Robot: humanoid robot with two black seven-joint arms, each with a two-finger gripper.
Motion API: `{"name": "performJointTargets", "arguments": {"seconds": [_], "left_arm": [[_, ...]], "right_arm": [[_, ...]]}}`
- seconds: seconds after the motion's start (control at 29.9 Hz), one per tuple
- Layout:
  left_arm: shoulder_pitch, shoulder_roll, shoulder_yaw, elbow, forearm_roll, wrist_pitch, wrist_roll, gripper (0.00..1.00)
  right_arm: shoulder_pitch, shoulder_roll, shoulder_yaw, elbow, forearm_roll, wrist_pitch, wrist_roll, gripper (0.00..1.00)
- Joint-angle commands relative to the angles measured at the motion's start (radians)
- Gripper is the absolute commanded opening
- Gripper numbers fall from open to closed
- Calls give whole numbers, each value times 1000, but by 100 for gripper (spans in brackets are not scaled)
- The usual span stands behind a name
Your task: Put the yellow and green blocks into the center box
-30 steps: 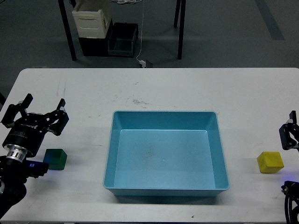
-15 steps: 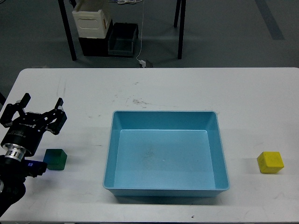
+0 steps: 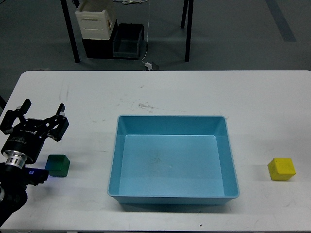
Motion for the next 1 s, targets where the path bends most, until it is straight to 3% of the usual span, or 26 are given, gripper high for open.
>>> {"name": "performJointTargets", "arguments": {"seconds": [0.0, 0.2, 0.4, 0.63, 0.77, 0.97], "left_arm": [[0, -1, 0, 6, 0, -2, 0, 100], [0, -1, 0, 16, 0, -5, 0, 100], [-6, -1, 0, 17, 0, -2, 0, 100], [-8, -13, 1, 23, 0, 0, 0, 100], [-8, -15, 1, 23, 0, 2, 0, 100], [-8, -15, 1, 29, 0, 2, 0, 100]], "right_arm": [[127, -106, -172, -8, -52, 97, 10, 99], [247, -211, -353, 11, -399, 125, 10, 99], [238, -304, -405, 147, -739, 125, 10, 98], [242, -337, -565, 285, -877, 125, 10, 97], [241, -329, -644, 295, -1024, 125, 10, 95], [241, -286, -744, 290, -1024, 125, 10, 96]]}}
